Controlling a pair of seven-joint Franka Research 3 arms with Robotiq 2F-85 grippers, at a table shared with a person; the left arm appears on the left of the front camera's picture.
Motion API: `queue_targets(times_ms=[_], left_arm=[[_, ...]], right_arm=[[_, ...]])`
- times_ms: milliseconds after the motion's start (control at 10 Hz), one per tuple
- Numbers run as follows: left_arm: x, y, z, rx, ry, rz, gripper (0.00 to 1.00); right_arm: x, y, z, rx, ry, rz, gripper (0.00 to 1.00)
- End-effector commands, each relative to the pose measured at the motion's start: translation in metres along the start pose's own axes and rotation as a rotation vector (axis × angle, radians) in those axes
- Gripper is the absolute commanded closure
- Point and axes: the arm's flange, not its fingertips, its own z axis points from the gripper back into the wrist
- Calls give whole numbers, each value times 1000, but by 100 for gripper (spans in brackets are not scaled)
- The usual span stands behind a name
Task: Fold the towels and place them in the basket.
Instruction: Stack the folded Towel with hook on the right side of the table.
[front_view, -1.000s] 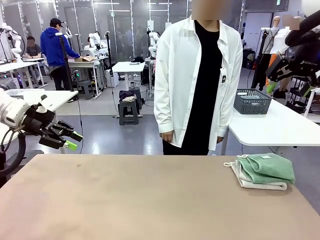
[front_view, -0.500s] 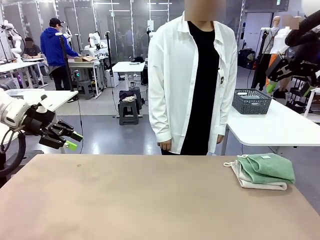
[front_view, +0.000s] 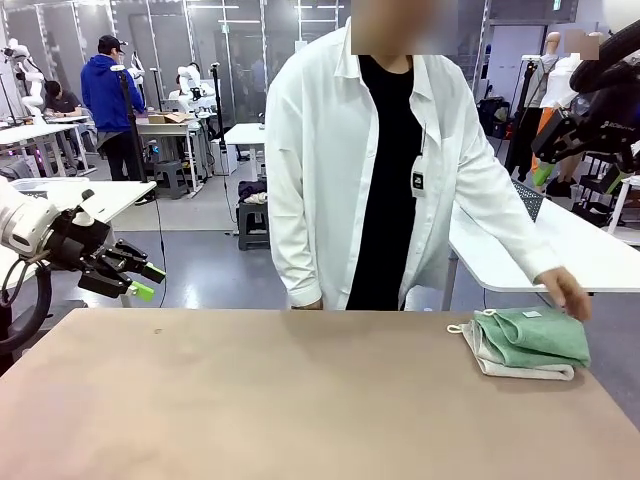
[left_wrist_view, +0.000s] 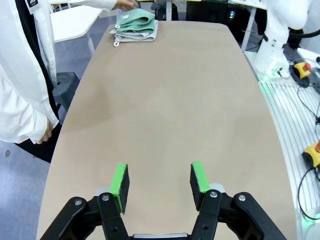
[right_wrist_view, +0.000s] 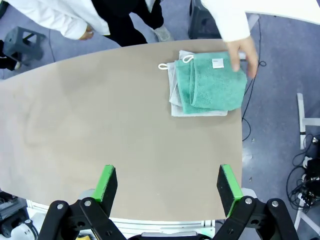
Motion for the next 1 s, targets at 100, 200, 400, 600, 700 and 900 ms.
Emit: queue_targets(times_ms=[100,200,400,600,700,900], left_arm=[[2,-1,1,7,1,0,37],[2,-1,1,7,1,0,37],[2,-1,1,7,1,0,37],[2,-1,1,7,1,0,37],[2,-1,1,7,1,0,37],[2,-1,1,7,1,0,37]], right_arm=[[0,1,3,11,-6,2,0],[0,1,3,11,-6,2,0],[0,1,3,11,-6,2,0],[0,1,3,11,-6,2,0],[0,1,3,11,-6,2,0],[0,1,3,11,-6,2,0]])
